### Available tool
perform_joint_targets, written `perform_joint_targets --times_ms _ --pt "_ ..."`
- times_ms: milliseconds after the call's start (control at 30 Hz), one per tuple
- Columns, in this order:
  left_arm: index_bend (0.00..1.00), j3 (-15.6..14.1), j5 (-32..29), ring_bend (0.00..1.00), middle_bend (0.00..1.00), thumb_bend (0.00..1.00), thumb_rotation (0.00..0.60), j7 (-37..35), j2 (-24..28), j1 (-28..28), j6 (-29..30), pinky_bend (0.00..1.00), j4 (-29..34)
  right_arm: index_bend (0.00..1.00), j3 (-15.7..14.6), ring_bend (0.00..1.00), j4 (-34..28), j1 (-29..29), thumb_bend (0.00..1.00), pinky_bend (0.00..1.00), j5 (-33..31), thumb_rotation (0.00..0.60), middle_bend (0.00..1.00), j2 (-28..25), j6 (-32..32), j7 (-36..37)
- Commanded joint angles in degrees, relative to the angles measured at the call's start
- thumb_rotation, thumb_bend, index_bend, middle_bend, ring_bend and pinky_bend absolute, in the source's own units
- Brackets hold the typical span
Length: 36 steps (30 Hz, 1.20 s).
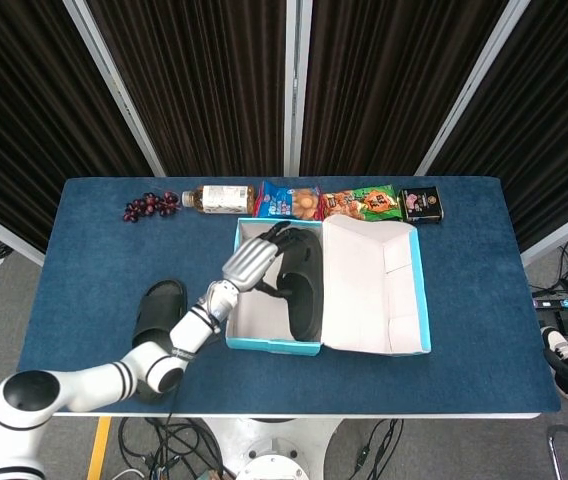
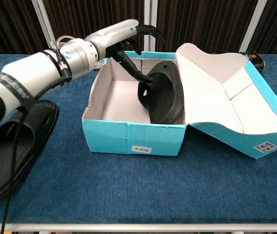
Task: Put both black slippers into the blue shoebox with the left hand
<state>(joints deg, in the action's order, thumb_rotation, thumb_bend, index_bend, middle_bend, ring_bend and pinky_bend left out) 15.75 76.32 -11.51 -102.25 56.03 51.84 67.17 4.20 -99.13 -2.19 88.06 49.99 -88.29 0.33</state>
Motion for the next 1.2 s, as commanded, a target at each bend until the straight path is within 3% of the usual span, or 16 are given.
perform_joint_targets --times_ms 33,200,567,867,1067,1200 --pt "0.33 -4.56 4.79 0.01 0.21 0.20 0.600 5.63 10.61 -1.29 -2.19 0.24 13.41 0.08 -0.05 0.00 0.18 -0.07 0.08 0.12 0.18 0.600 0.09 0.24 0.03 0.18" --pt "0.33 -6.45 6.93 0.01 0.21 0.29 0.600 6.49 12.34 0.21 -4.95 0.23 17.47 0.08 -0.01 0.00 0.24 -0.35 0.08 0.12 0.12 0.600 0.09 0.43 0.43 0.11" --pt "0.33 -7.30 5.70 0.01 0.21 0.28 0.600 8.97 10.44 2.14 -7.89 0.21 18.17 0.08 -0.07 0.00 0.86 -0.09 0.08 0.12 -0.45 0.600 0.09 0.74 0.39 0.70" --pt "0.33 -8.51 1.40 0.01 0.21 0.27 0.600 15.10 9.32 2.35 -10.18 0.20 17.94 0.08 -0.08 0.00 1.31 -0.06 0.08 0.12 -0.36 0.600 0.09 0.82 0.28 1.29" --pt "0.32 -6.81 1.78 0.01 0.21 0.25 0.600 12.88 11.67 -0.64 -3.80 0.20 22.30 0.08 0.03 0.00 1.60 0.03 0.08 0.12 -0.23 0.600 0.09 0.89 -0.13 1.82" --pt "0.31 -5.26 2.03 0.01 0.21 0.25 0.600 8.51 17.33 -5.11 3.01 0.21 26.09 0.08 0.19 0.00 1.82 -0.08 0.08 0.12 0.05 0.600 0.09 0.79 -0.37 2.24"
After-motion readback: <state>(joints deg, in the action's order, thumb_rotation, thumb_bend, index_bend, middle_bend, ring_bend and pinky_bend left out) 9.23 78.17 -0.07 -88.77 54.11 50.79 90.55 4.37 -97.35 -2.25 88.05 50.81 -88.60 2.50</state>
